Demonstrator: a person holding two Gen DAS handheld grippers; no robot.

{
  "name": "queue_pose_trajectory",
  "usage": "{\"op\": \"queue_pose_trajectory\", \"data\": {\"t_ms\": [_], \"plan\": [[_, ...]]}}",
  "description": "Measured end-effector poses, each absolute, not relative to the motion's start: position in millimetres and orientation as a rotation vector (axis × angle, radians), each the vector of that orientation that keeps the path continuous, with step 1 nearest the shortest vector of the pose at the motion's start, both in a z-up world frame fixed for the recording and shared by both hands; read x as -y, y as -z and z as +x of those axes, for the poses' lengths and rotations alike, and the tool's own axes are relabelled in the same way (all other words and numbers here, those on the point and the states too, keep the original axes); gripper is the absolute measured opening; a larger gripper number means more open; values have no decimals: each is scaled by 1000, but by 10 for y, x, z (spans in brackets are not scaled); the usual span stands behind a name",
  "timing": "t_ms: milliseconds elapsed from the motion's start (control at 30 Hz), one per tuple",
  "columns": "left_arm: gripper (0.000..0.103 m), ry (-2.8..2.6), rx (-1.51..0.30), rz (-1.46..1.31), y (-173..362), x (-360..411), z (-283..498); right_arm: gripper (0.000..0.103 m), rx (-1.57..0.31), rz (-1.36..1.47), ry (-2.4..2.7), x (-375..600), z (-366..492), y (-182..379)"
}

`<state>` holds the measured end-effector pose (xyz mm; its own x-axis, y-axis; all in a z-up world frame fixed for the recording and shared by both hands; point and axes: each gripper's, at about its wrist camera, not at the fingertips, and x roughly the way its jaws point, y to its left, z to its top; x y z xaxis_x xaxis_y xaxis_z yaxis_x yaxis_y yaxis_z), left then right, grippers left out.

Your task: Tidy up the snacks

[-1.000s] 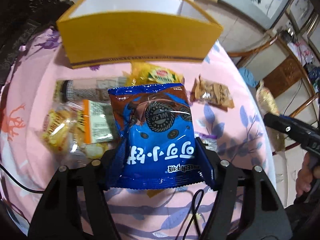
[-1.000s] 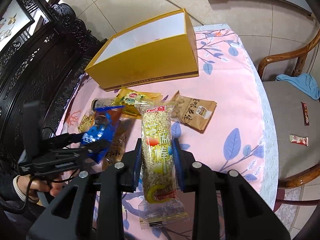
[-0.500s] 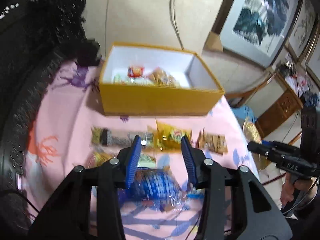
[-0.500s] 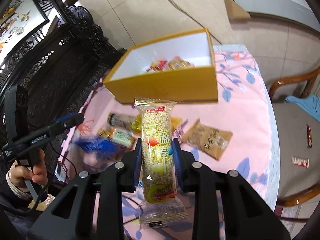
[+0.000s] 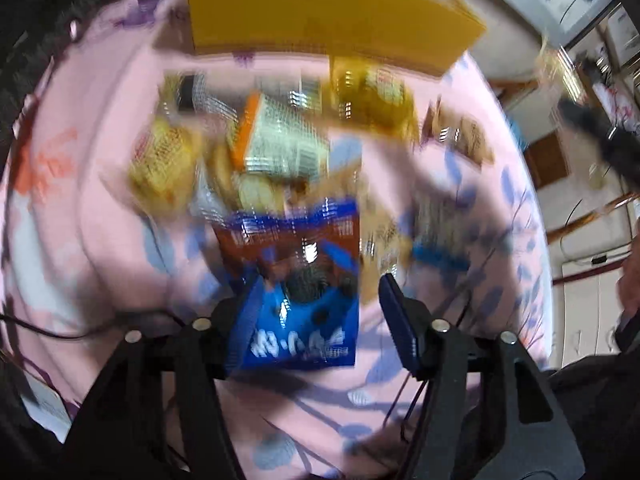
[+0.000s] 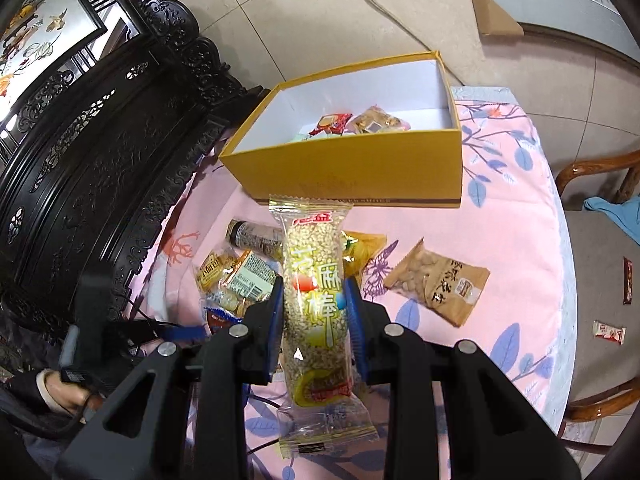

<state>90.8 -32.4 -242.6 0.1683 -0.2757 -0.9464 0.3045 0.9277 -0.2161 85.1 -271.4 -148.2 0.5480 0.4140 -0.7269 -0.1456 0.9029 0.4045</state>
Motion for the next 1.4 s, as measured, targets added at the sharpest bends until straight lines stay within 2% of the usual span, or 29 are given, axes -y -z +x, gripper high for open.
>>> {"op": "queue_pose_trajectory", "data": {"t_ms": [200, 267, 333, 500, 567, 633, 700, 733, 833, 933, 1200, 1400], "plan": [[66, 397, -1342, 145, 2610, 451, 865, 30, -928, 313, -335, 2715, 823, 1470], [75, 406, -1342, 205, 2631, 530, 834, 30, -927, 315, -336, 2713, 817, 1473], [75, 392, -1346, 273, 2637, 619, 786, 30, -930, 316, -338, 2713, 817, 1471], [75, 287, -1321, 240, 2500, 503, 780, 30, -915, 306, -336, 2720, 765, 1436], [76, 293, -1409, 190, 2693, 445, 831, 30, -923, 320, -338, 2734, 767, 1467], [82, 250, -1451, 164, 2854, 395, 863, 30, -931, 321, -334, 2723, 776, 1494], [78, 249, -1442, 125, 2843, 372, 887, 30, -925, 315, -334, 2713, 765, 1483], [71, 255, -1429, 110, 2811, 361, 893, 30, -919, 313, -335, 2717, 756, 1476], [61, 274, -1398, 65, 2708, 293, 897, 30, -921, 315, -328, 2731, 755, 1485], [54, 312, -1358, -37, 2539, 173, 881, 30, -919, 324, -320, 2764, 755, 1483], [54, 355, -1203, -149, 2049, -86, 819, 30, -917, 317, -324, 2751, 774, 1470], [54, 374, -1056, -167, 1566, -47, 1055, 30, -893, 301, -336, 2740, 835, 1371]]}}
